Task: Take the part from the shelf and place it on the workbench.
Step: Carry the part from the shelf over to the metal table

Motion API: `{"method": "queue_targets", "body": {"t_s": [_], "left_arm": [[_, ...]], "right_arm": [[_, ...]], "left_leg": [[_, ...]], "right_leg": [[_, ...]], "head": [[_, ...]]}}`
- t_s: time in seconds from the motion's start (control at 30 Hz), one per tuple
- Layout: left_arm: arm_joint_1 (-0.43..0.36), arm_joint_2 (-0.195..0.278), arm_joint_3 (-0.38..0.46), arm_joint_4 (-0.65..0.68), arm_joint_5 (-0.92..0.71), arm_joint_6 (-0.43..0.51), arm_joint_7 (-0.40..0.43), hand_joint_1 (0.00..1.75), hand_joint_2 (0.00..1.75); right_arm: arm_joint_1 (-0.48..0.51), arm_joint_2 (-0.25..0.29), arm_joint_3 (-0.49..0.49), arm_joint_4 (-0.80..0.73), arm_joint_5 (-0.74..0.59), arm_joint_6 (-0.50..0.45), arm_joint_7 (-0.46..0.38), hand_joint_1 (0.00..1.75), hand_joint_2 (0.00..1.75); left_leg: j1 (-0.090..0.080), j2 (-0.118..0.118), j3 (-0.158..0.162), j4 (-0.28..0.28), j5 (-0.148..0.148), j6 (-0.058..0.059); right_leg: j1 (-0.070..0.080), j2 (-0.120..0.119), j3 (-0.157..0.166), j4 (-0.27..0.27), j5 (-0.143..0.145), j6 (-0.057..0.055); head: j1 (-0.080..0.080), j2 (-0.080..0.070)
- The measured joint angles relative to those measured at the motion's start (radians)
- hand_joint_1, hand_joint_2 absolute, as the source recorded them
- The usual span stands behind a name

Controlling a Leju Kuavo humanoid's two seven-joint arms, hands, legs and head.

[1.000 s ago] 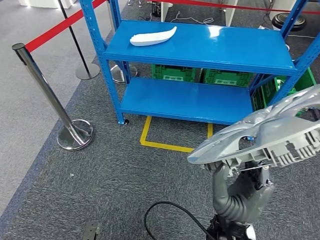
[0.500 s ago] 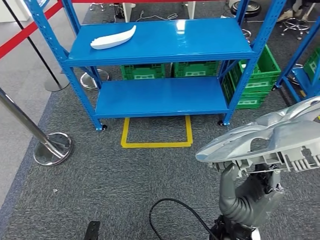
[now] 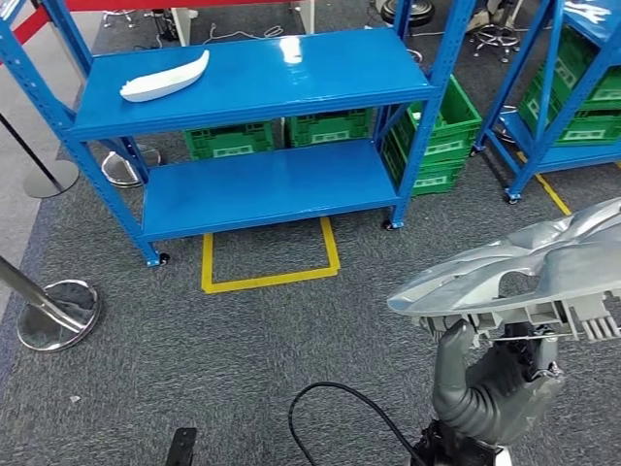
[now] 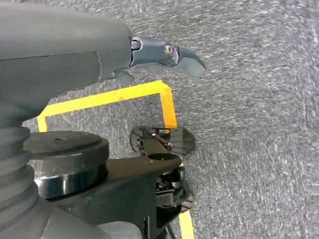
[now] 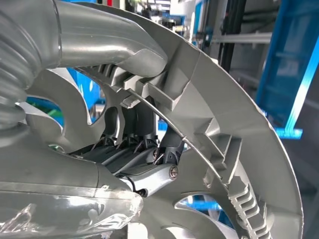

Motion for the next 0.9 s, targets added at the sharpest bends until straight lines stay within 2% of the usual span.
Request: {"method": "queue_targets", "body": {"t_s": [0.03,0.07,0.13,0.17,0.23,0.27,0.3,0.33,0.37,0.4,0.43,0.47,0.5,0.57,0.6,0.63,0.67,0.7,0.73,0.77,0.8,0.83,0.87,0.9], "left_arm": [[0.000,0.000,0.000,0.000,0.000,0.000,0.000,0.00,1.75],[0.000,0.000,0.000,0.000,0.000,0.000,0.000,0.00,1.75],[-0.001,0.000,0.000,0.000,0.000,0.000,0.000,0.00,1.75],[-0.002,0.000,0.000,0.000,0.000,0.000,0.000,0.00,1.75],[-0.003,0.000,0.000,0.000,0.000,0.000,0.000,0.00,1.75],[-0.002,0.000,0.000,0.000,0.000,0.000,0.000,0.00,1.75],[-0.001,0.000,0.000,0.000,0.001,-0.001,0.000,0.00,1.75],[0.000,0.001,0.000,0.000,0.002,-0.002,0.000,0.00,1.75],[0.001,0.001,0.000,0.000,0.003,-0.004,0.000,0.00,1.75],[0.001,0.001,0.001,0.000,0.004,-0.006,0.000,0.00,1.75],[0.001,0.001,0.001,0.000,0.005,-0.007,0.000,0.00,1.75],[0.000,0.001,0.001,0.000,0.006,-0.008,-0.001,0.00,1.75],[0.000,0.000,0.001,0.000,0.007,-0.009,-0.001,0.00,1.75],[-0.001,-0.003,0.001,0.000,0.008,-0.011,-0.001,0.00,1.75],[-0.002,-0.005,0.001,0.000,0.007,-0.012,0.001,0.00,1.75],[-0.003,-0.006,0.001,0.000,0.006,-0.012,0.004,0.00,1.75],[-0.004,-0.008,0.001,0.000,0.004,-0.013,0.007,0.00,1.75],[-0.004,-0.009,0.001,0.000,0.002,-0.012,0.012,0.00,1.75],[-0.004,-0.010,0.001,0.000,0.001,-0.013,0.016,0.00,1.75],[-0.002,-0.010,0.001,0.000,0.001,-0.013,0.018,0.00,1.75],[0.000,-0.011,0.001,0.000,0.001,-0.014,0.019,0.00,1.75],[0.002,-0.010,0.001,0.000,0.000,-0.016,0.018,0.00,1.75],[0.002,-0.010,0.002,0.000,0.000,-0.018,0.017,0.00,1.75],[0.002,-0.010,0.002,0.000,0.000,-0.019,0.015,0.00,1.75]], "right_arm": [[0.000,0.000,0.000,0.000,0.000,0.000,0.000,1.75,1.75],[0.000,0.001,0.000,0.000,0.000,0.000,0.000,1.75,1.75],[0.000,0.001,0.000,-0.001,0.000,0.000,0.000,1.75,1.75],[0.001,0.002,0.000,-0.002,0.000,0.000,0.000,1.75,1.75],[0.000,0.003,0.000,-0.003,0.000,0.000,0.000,1.75,1.75],[0.000,0.003,0.000,-0.003,0.000,0.000,0.001,1.75,1.75],[0.000,0.003,0.000,-0.003,0.000,0.000,0.002,1.75,1.75],[0.000,0.003,0.000,-0.003,0.000,0.000,0.005,1.75,1.75],[0.000,0.003,0.000,-0.003,0.000,0.000,0.008,1.75,1.75],[0.000,0.003,0.000,-0.003,0.000,0.000,0.011,1.75,1.75],[0.000,0.003,0.000,-0.003,0.000,0.000,0.014,1.75,1.75],[0.000,0.003,0.000,-0.003,0.000,0.000,0.015,1.75,1.75],[0.000,0.003,0.000,-0.003,0.000,0.000,0.016,1.75,1.75],[0.000,0.003,0.000,-0.004,0.003,0.000,0.015,1.75,1.75],[0.000,0.003,0.001,-0.004,0.005,0.000,0.015,1.75,1.75],[0.002,0.002,0.001,-0.005,0.009,0.000,0.015,1.75,1.75],[0.005,0.002,0.001,-0.008,0.013,0.000,0.014,1.75,1.75],[0.008,0.001,0.001,-0.011,0.019,0.000,0.014,1.75,1.75],[0.011,0.001,0.001,-0.016,0.026,0.000,0.013,1.75,1.75],[0.015,0.000,0.001,-0.021,0.034,0.000,0.011,1.75,1.75],[0.018,-0.001,0.000,-0.026,0.040,0.000,0.009,1.75,1.75],[0.021,-0.002,0.000,-0.029,0.045,0.000,0.007,1.75,1.75],[0.026,-0.003,0.000,-0.033,0.048,0.000,0.006,1.75,1.75],[0.032,-0.005,0.000,-0.037,0.049,0.000,0.006,1.75,1.75]], "left_leg": [[-0.003,0.008,0.001,0.002,-0.002,-0.004],[-0.006,0.016,0.002,0.002,-0.002,-0.009],[-0.007,0.034,0.003,0.001,-0.003,-0.018],[-0.006,0.027,0.002,0.006,-0.010,-0.024],[-0.002,-0.016,-0.023,0.066,-0.057,-0.035],[0.000,-0.044,-0.049,0.128,-0.093,-0.038],[0.001,-0.060,-0.082,0.199,-0.126,-0.040],[0.002,-0.066,-0.110,0.257,-0.147,-0.040],[0.002,-0.069,-0.125,0.286,-0.147,-0.040],[0.003,-0.071,-0.122,0.276,-0.126,-0.039],[0.004,-0.078,-0.101,0.230,-0.091,-0.038],[0.006,-0.096,-0.069,0.162,-0.052,-0.036],[0.010,-0.122,-0.038,0.095,-0.025,-0.034],[0.015,-0.161,-0.005,0.018,-0.007,-0.030],[0.014,-0.163,-0.004,0.010,-0.010,-0.027],[0.013,-0.153,-0.005,0.008,-0.008,-0.021],[0.013,-0.141,-0.005,0.005,-0.005,-0.014],[0.014,-0.128,-0.005,0.003,-0.002,-0.007],[0.015,-0.113,-0.005,0.000,0.000,0.000],[0.013,-0.099,-0.005,0.000,0.000,0.004],[0.011,-0.084,-0.006,0.000,0.000,0.007],[0.009,-0.068,-0.005,0.000,-0.001,0.008],[0.008,-0.053,-0.005,0.000,-0.001,0.008],[0.007,-0.038,-0.004,0.001,-0.002,0.008]], "right_leg": [[0.002,-0.015,0.021,-0.038,0.008,-0.007],[0.005,-0.020,0.026,-0.051,0.008,-0.014],[0.004,0.006,0.019,-0.051,0.014,-0.029],[0.003,0.018,0.016,-0.052,0.017,-0.036],[-0.003,0.041,0.012,-0.055,0.023,-0.047],[-0.005,0.053,0.009,-0.055,0.025,-0.050],[-0.005,0.066,0.005,-0.055,0.028,-0.052],[-0.005,0.081,0.002,-0.055,0.030,-0.052],[-0.005,0.096,0.000,-0.055,0.032,-0.051],[-0.005,0.112,-0.001,-0.055,0.034,-0.049],[-0.006,0.128,-0.001,-0.055,0.036,-0.047],[-0.007,0.142,-0.001,-0.055,0.038,-0.043],[-0.007,0.156,-0.004,-0.053,0.040,-0.039],[-0.008,0.178,-0.014,-0.051,0.046,-0.027],[-0.009,0.189,-0.020,-0.052,0.051,-0.019],[-0.012,0.200,-0.026,-0.056,0.056,-0.012],[-0.012,0.196,-0.031,-0.055,0.056,-0.006],[-0.011,0.175,-0.041,-0.040,0.045,-0.002],[-0.008,0.145,-0.060,-0.004,0.023,0.002],[-0.006,0.109,-0.086,0.054,-0.011,0.004],[-0.005,0.083,-0.118,0.126,-0.047,0.007],[-0.005,0.071,-0.145,0.190,-0.074,0.009],[-0.006,0.065,-0.159,0.227,-0.084,0.010],[-0.006,0.061,-0.151,0.223,-0.075,0.010]], "head": [[-0.001,0.000],[-0.002,0.000],[-0.003,0.000],[-0.003,0.000],[-0.006,0.000],[-0.007,0.000],[-0.009,0.000],[-0.009,0.000],[-0.009,0.000],[-0.009,0.000],[-0.009,0.000],[-0.009,0.000],[-0.009,0.000],[-0.009,0.000],[-0.010,0.000],[-0.010,0.000],[-0.010,0.000],[-0.006,0.000],[-0.001,0.000],[0.004,0.000],[0.008,0.000],[0.009,0.000],[0.009,0.000],[0.009,0.000]]}}
